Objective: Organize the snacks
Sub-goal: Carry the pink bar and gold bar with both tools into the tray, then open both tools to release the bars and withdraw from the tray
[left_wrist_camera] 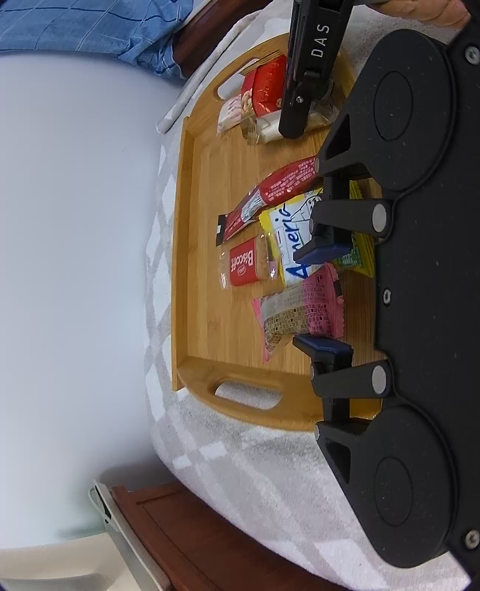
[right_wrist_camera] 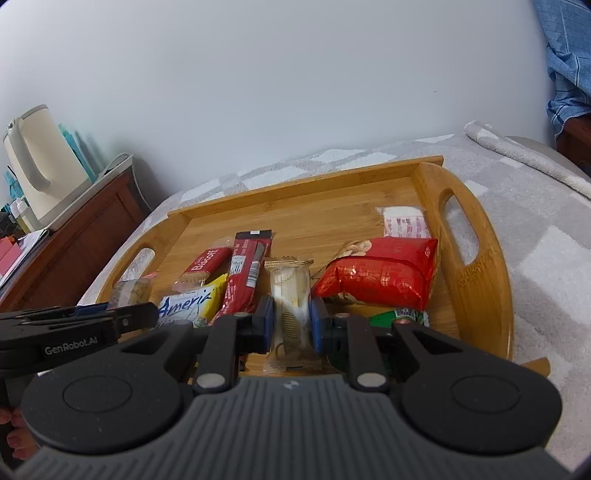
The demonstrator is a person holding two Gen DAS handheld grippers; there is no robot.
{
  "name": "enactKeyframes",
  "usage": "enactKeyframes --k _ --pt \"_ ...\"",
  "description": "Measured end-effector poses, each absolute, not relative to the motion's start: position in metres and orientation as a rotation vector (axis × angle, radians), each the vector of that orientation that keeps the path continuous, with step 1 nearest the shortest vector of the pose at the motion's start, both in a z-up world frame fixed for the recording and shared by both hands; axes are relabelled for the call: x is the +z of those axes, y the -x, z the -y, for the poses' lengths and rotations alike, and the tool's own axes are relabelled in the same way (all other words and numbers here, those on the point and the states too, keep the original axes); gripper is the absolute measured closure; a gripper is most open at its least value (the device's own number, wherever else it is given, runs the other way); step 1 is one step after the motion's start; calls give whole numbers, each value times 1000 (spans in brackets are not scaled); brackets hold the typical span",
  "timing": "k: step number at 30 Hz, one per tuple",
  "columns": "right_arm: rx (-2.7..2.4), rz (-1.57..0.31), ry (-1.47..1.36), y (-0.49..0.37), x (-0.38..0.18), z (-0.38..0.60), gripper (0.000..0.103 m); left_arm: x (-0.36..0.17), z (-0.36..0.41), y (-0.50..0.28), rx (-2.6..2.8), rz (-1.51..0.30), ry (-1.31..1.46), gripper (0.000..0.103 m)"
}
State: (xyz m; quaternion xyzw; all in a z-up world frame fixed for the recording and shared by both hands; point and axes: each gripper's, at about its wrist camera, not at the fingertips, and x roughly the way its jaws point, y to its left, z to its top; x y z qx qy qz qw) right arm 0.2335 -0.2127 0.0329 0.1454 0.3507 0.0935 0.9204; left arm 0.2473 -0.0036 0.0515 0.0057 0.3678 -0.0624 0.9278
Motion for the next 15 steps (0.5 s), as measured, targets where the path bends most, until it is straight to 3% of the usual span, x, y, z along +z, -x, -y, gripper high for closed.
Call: enactKeyframes --k 9,12,15 --pt "204 -705 -260 -233 33 208 66 50 10 -247 -135 -755 -30 62" --pt "204 -693 -248 -230 38 207 41 53 11 -245 -115 -753 -40 57" --pt "202 -670 -242 -225 44 208 35 59 10 -238 -109 -741 -50 41"
